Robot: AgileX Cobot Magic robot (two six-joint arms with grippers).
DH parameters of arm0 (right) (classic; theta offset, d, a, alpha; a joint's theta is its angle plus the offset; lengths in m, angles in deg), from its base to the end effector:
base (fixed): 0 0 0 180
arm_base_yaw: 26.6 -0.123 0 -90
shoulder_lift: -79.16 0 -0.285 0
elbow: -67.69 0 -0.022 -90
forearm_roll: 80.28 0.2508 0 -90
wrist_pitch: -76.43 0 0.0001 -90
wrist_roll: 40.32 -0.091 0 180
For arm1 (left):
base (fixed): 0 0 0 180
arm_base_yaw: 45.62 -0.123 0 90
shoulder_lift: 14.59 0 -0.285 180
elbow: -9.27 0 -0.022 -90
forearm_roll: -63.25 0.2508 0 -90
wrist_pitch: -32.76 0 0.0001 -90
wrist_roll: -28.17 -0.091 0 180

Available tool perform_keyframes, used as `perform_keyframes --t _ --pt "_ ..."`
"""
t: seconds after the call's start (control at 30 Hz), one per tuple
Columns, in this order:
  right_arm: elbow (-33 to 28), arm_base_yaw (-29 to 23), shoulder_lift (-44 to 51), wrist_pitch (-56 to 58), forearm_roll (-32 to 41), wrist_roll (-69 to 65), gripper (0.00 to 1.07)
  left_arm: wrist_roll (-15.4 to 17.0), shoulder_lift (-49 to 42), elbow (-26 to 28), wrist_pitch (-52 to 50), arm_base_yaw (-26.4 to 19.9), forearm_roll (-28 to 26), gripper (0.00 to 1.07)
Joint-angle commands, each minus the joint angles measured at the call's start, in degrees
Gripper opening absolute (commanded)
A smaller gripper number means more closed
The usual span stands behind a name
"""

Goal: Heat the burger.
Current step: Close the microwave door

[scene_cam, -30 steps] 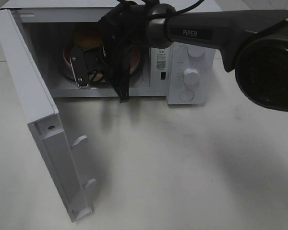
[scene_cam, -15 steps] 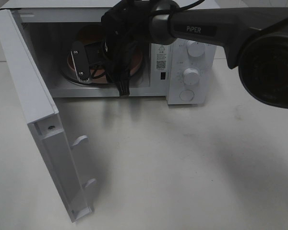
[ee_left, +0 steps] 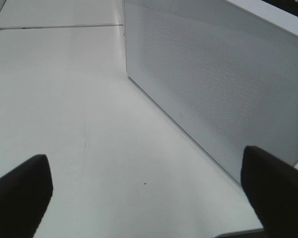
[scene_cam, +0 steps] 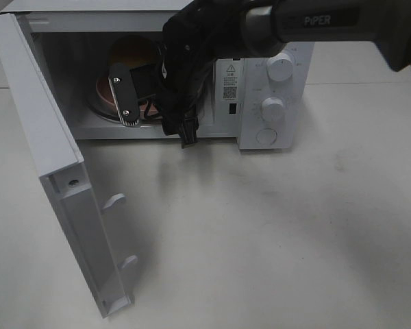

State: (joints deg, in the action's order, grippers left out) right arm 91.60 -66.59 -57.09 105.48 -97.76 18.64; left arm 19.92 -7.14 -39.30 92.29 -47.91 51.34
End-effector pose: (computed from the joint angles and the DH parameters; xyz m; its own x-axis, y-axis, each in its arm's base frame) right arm 0.3945 0.3135 0.1758 0.3845 -0.9209 -0.0645 -0.7195 -0.2552 -0.6459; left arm -0.0052 -0.0164 0.2804 -0.4175 0.0202 -0.9085 0.1375 0.9896 -0.0412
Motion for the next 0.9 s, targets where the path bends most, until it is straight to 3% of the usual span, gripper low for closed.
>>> perform_keyframes --t 0.03,0.5,0.9 --pt "-6.5 -0.1 4.5 -3.3 1.1 0.5 0.78 0.1 -1.3 -0.2 -0.6 -0.1 -0.1 0.98" --pt "-21.0 -0.1 16.4 -6.3 1.0 -1.1 0.79 0.1 -1.3 -0.2 -0.6 -0.1 -0.1 0.98" --pt "-31.4 2.6 28.8 -2.8 -1.5 -12.5 0.83 0.1 -1.3 -0.2 -0.6 -0.1 -0.1 0.98"
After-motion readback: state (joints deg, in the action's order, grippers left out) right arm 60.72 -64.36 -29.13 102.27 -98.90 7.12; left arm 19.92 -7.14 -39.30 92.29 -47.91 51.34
